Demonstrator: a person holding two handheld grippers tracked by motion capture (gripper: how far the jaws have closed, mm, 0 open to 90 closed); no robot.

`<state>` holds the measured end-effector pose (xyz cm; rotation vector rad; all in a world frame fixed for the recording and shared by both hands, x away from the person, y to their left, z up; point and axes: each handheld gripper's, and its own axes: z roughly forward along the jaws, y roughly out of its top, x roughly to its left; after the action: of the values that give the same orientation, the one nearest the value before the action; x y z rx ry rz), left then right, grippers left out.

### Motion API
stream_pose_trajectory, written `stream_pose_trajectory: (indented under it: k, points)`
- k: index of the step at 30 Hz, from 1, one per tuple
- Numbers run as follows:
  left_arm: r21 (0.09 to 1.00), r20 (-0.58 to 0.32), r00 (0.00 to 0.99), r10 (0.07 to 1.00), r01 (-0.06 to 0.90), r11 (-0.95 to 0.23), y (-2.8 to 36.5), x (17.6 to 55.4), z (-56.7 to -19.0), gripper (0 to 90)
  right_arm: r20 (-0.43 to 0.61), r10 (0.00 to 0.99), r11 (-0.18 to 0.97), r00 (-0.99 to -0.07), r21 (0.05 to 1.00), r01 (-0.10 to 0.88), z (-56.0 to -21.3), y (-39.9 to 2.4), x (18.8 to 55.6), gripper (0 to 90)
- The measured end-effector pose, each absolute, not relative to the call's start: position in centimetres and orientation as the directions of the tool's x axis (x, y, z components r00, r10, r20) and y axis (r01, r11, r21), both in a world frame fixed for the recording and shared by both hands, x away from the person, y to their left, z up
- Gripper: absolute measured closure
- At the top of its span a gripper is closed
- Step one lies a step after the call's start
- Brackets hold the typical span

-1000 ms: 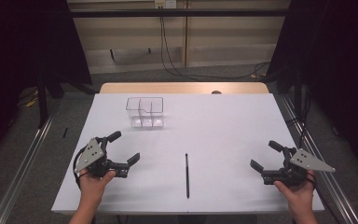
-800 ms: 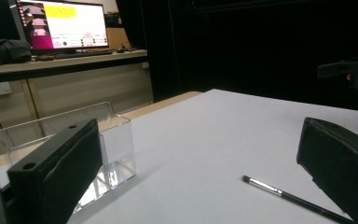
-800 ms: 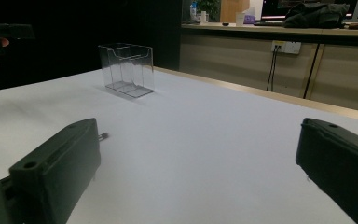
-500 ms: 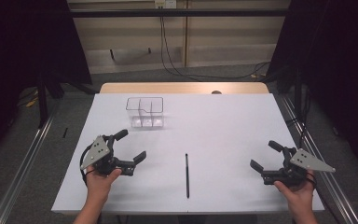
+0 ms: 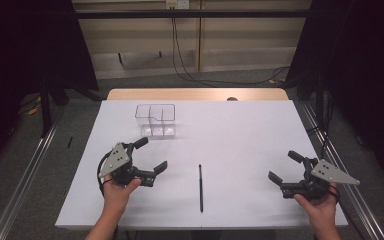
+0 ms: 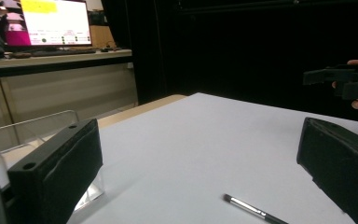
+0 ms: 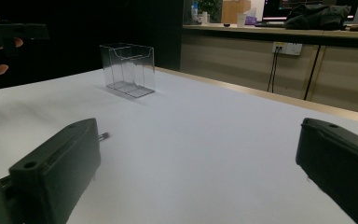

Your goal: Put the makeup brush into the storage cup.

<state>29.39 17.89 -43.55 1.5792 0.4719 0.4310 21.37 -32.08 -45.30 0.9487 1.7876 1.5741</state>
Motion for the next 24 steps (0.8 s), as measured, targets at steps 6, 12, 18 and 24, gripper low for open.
stream_pose_trajectory:
  k: [6, 12, 18, 24]
  points:
    - [0.998, -0.023, 0.852, 0.523, 0.049, -0.036, 17.0, 29.5, -43.5, 0.0, 0.034, 0.809, 0.058, -0.587, 0.989, 0.137, -45.3, -32.1, 21.3, 0.0]
    - [0.997, -0.029, 0.858, 0.513, 0.06, -0.045, 16.3, 29.5, -43.5, 0.0, 0.031, 0.809, 0.061, -0.586, 0.989, 0.136, -45.3, -32.1, 21.3, 0.0]
    - [0.996, -0.042, 0.864, 0.501, 0.072, -0.042, 15.4, 29.6, -43.4, 0.0, 0.028, 0.809, 0.063, -0.587, 0.989, 0.133, -45.3, -32.1, 21.3, 0.0]
    - [0.996, -0.044, 0.87, 0.491, 0.078, -0.048, 14.6, 29.7, -43.4, 0.0, 0.027, 0.808, 0.063, -0.589, 0.989, 0.132, -45.2, -32.1, 21.3, 0.0]
